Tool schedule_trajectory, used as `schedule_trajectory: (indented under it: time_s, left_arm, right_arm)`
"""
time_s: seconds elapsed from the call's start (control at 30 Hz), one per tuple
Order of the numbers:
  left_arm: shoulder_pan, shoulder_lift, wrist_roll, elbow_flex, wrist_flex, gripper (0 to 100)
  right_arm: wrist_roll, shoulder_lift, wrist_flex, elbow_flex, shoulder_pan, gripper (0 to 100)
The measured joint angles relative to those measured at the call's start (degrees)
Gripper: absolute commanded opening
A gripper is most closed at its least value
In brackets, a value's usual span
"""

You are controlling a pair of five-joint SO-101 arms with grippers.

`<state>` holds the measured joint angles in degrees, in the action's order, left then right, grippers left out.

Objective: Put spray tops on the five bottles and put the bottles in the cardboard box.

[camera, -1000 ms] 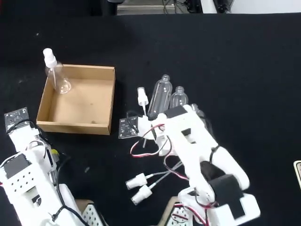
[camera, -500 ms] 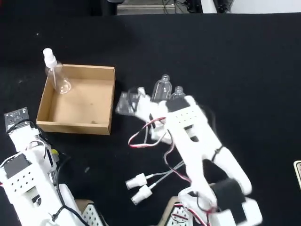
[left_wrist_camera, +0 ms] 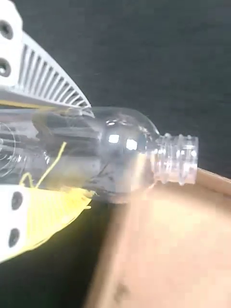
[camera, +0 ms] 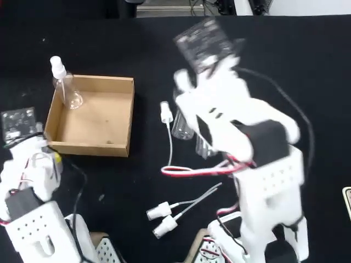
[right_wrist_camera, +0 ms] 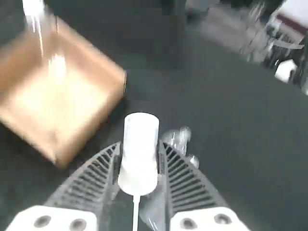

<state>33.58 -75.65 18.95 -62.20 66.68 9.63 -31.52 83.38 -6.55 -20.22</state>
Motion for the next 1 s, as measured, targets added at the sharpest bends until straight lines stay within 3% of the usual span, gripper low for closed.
schedule_trajectory:
  time_s: [0.27, 0.53, 0.77, 1.0]
  left_arm:
    - [-22.4, -13.1, -7.3, 0.8, -5.2, 3]
    - [-36.7, -23.3, -20.0, -13.5, -25.4, 3]
    - [-41.6, -28.2, -22.2, -29.4, -47.3, 3]
    - [-41.7, -28.3, -22.9, -30.9, -50.5, 3]
  right_arm:
    - [-13.1, 3.6, -6.1, -17.9, 0.1, 1.1]
    - [-17.7, 5.8, -12.7, -24.7, -1.6, 1.1]
    - [-17.7, 8.0, -17.3, -24.7, -6.8, 1.1]
    - [-14.1, 11.5, -25.7, -24.7, -12.0, 1.1]
